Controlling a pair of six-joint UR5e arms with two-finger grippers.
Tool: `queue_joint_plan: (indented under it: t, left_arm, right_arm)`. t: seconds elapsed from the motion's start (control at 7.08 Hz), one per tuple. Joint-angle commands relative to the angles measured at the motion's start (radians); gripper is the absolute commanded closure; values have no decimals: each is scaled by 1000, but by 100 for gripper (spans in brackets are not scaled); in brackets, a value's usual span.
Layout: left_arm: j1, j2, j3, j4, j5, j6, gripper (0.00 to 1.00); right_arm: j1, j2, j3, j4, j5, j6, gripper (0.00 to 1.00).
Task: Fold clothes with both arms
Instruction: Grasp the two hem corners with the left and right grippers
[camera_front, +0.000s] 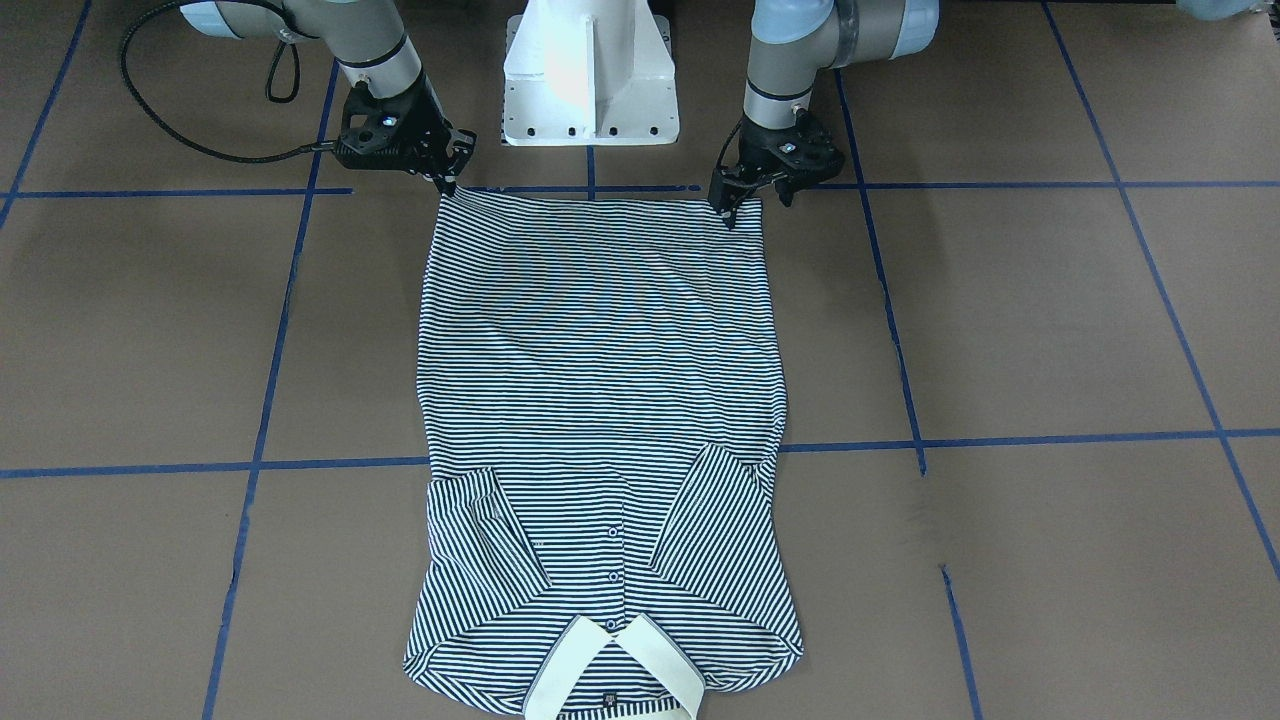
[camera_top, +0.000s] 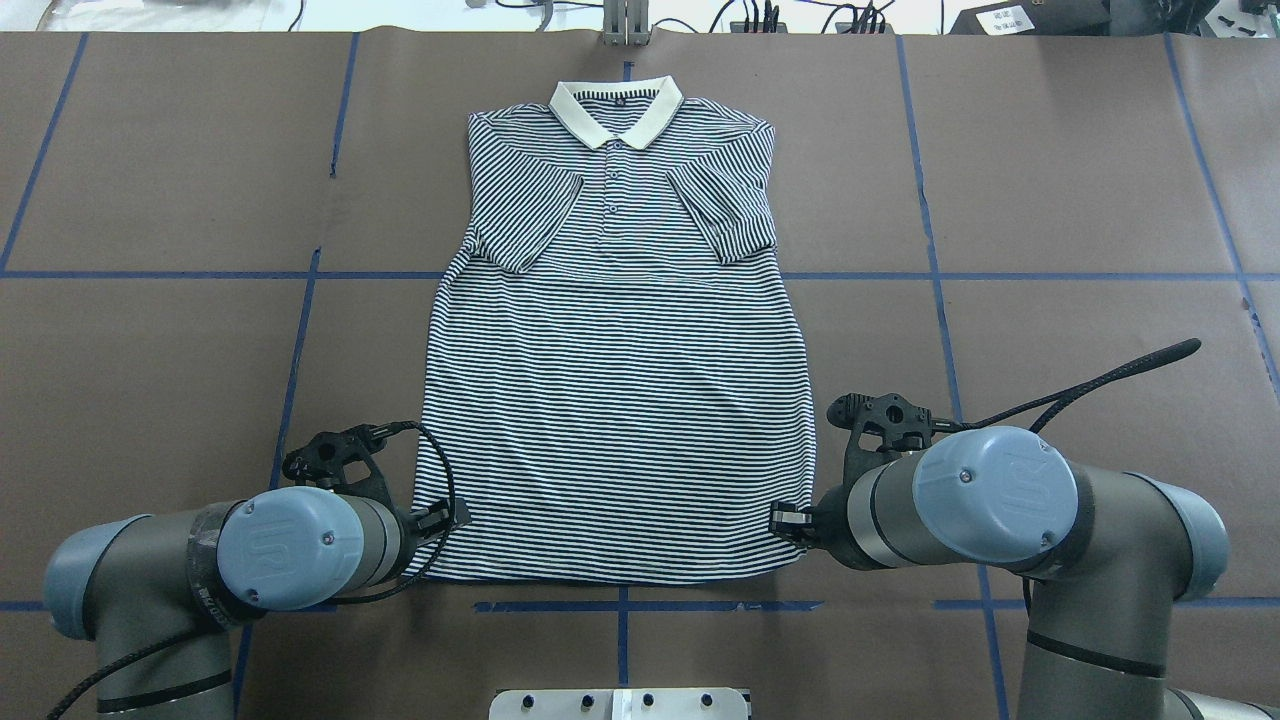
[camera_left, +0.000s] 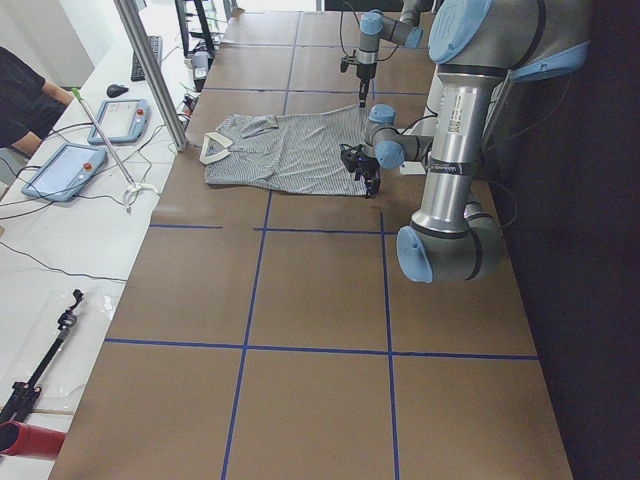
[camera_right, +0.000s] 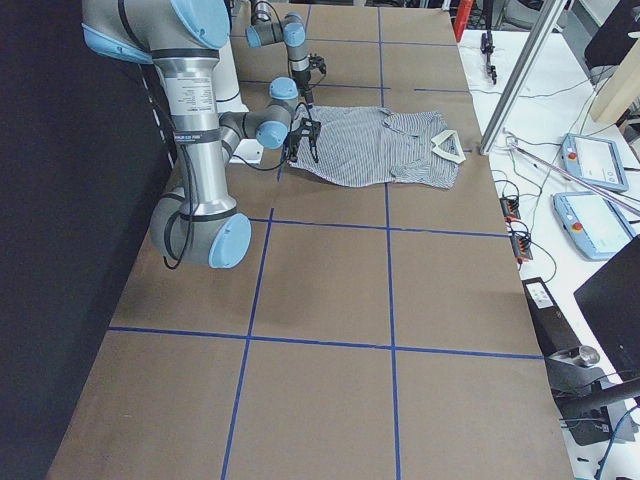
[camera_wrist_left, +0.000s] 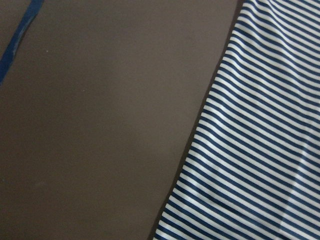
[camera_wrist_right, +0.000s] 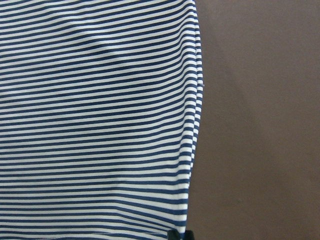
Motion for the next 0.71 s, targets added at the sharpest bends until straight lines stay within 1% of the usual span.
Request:
queue_joint_plan:
  t: [0.0,0.57]
  left_arm:
    - [10,1,15,1,0,-2,4]
    - [22,1,21,1,0,-2,11]
  right_arm:
    - [0,2,0,0,0,0,100]
    - [1,1,2,0,1,0,100]
